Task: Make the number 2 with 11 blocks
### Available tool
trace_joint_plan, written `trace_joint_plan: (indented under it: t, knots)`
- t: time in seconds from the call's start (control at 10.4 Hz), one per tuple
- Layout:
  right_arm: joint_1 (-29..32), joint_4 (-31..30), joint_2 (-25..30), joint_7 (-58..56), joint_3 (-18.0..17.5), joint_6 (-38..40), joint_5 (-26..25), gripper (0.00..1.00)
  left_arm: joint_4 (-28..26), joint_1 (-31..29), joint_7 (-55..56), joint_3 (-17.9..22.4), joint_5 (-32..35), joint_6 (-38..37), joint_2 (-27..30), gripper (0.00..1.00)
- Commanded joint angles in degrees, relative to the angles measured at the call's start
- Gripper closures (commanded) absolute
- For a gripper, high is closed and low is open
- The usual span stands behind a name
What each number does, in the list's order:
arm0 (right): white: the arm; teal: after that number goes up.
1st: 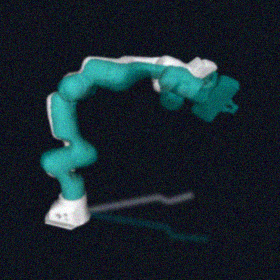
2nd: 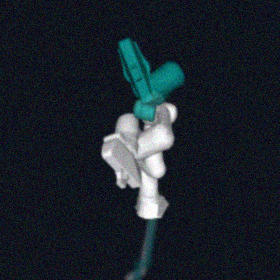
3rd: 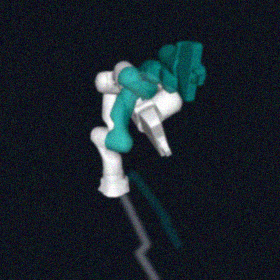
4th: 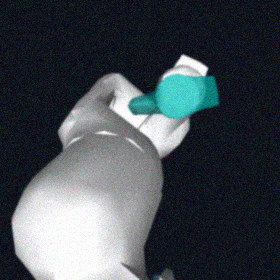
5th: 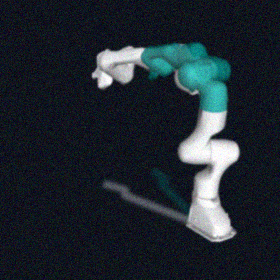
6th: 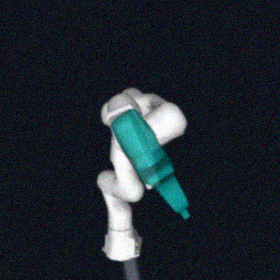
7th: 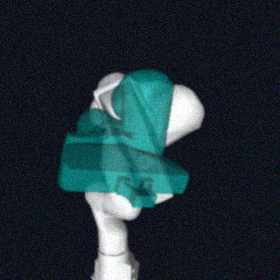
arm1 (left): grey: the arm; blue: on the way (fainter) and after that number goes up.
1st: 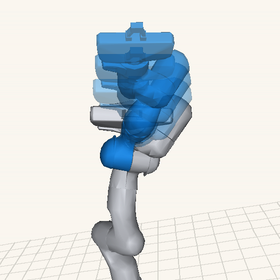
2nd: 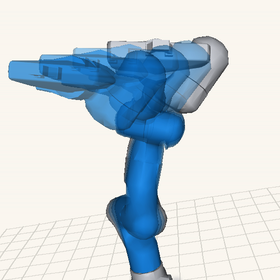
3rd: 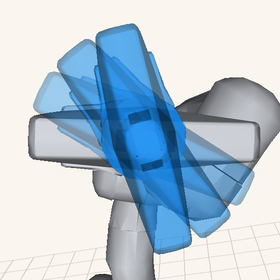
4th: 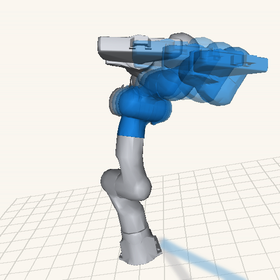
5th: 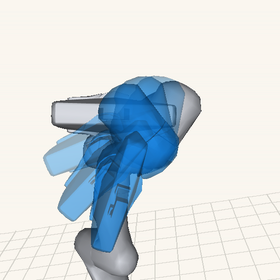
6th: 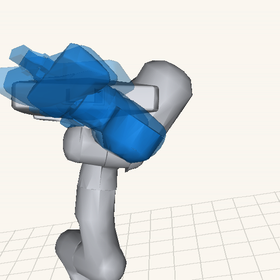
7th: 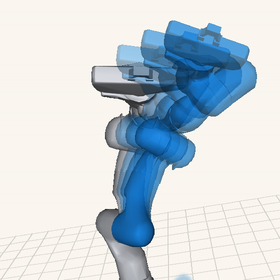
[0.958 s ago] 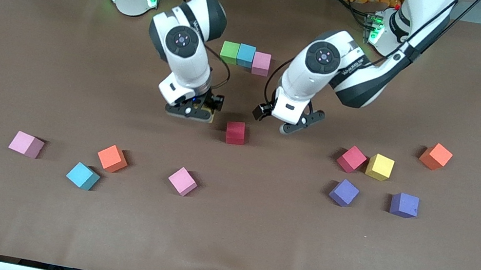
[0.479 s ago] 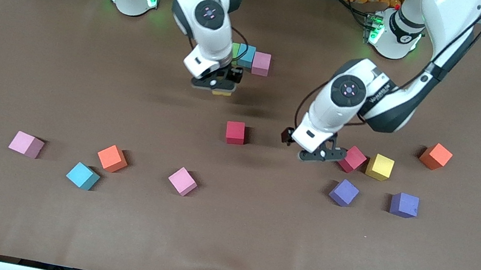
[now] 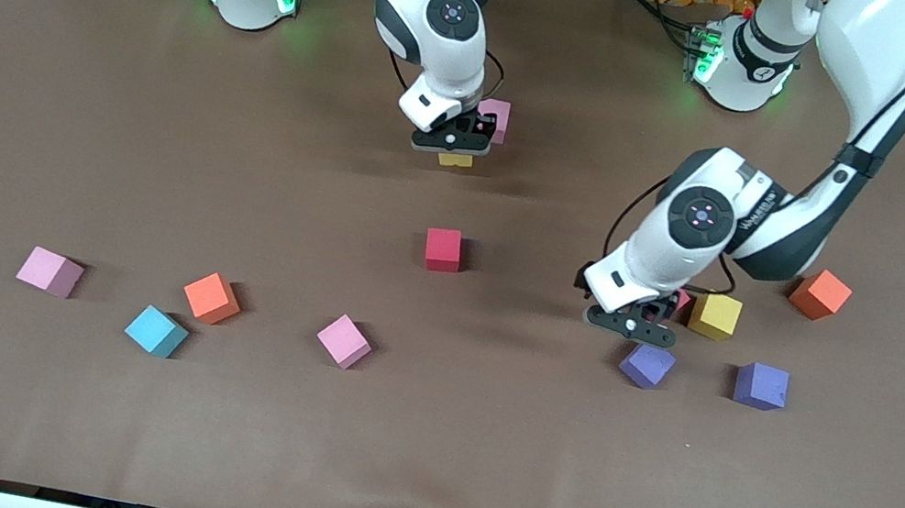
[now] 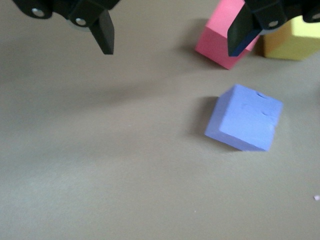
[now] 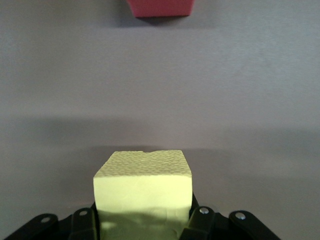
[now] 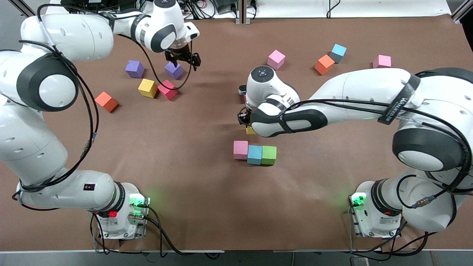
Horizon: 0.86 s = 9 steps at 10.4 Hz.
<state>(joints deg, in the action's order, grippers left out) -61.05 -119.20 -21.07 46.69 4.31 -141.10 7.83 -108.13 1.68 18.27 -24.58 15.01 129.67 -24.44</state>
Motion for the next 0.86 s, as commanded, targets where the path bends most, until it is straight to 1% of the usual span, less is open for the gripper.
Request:
trace_joint_plan:
  t: [0.0,0.1,0.19,0.29,0.48,0.57,0.77]
  knots:
    - [-0.74,3.71,-3.09,0.95,0.52,0.3,0.43,0.53,-4.09,-2.99,-8.23,-0.56,1.25,-0.73,3.25,0.0]
    - [-1.18,5.11,-4.84,1.73,0.52,0.3,0.52,0.53,-6.54,-3.0,-8.94,-0.47,1.25,-0.3,4.65,0.0]
    - [-1.88,6.77,-6.33,5.13,0.61,0.56,0.52,0.53,-7.87,-3.09,-10.87,-0.47,1.25,-0.29,5.88,0.0]
    - [-2.32,7.57,-7.04,7.51,0.61,0.56,0.52,0.53,-8.84,-4.57,-14.71,-0.47,1.25,-0.29,6.51,0.0]
    - [-3.81,8.72,-8.62,9.46,1.22,0.56,0.6,0.53,-8.94,-6.95,-25.24,-0.39,1.25,-0.29,6.34,0.0]
    - [-4.6,9.25,-9.42,9.73,1.57,0.39,0.6,0.53,-8.94,-7.39,-28.17,-0.38,1.25,-0.29,6.07,0.0]
    - [-5.92,9.16,-9.77,9.73,1.75,0.38,0.69,0.53,-9.46,-7.4,-28.55,-0.38,1.25,-0.2,5.64,0.0]
